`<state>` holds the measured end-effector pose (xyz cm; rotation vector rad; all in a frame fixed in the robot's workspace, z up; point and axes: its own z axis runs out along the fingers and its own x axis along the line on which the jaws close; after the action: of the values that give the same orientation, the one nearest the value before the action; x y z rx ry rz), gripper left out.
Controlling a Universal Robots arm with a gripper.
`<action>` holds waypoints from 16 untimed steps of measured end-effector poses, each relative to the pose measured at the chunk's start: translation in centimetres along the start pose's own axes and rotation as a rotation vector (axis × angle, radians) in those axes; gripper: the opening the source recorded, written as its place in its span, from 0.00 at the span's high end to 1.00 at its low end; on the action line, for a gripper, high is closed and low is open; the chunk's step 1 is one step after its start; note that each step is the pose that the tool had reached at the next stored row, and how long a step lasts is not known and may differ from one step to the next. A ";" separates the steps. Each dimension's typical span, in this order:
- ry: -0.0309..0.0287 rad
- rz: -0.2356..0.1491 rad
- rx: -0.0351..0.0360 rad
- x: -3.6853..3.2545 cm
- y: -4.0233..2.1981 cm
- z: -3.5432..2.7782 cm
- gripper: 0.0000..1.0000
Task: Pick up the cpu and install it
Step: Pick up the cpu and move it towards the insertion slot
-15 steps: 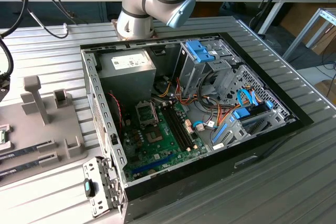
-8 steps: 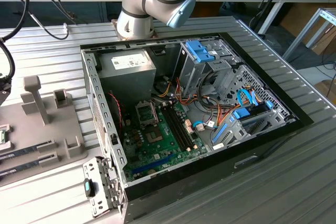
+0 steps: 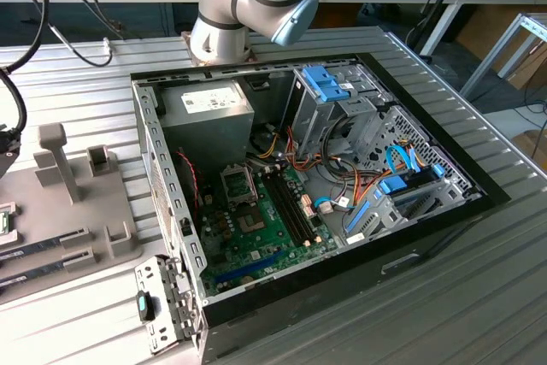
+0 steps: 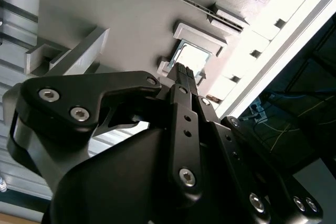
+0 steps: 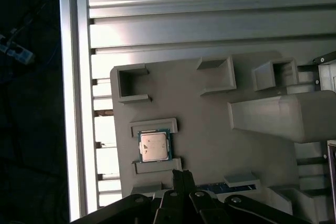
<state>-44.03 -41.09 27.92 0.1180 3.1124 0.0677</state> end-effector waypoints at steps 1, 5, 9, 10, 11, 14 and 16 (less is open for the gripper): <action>0.0002 0.000 0.0001 0.00 0.00 0.10 0.89; 0.0001 0.000 0.0001 0.01 -0.01 0.33 0.89; 0.0000 0.000 0.0000 0.02 -0.03 0.58 0.89; 0.0001 0.000 0.0000 0.02 -0.03 0.63 0.89; 0.0001 0.000 0.0001 0.02 -0.03 0.68 0.89; 0.0001 0.000 0.0001 0.02 -0.04 0.87 0.89; 0.0001 0.000 0.0001 0.02 -0.04 0.99 0.89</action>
<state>-44.03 -41.09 26.93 0.1179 3.1125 0.0676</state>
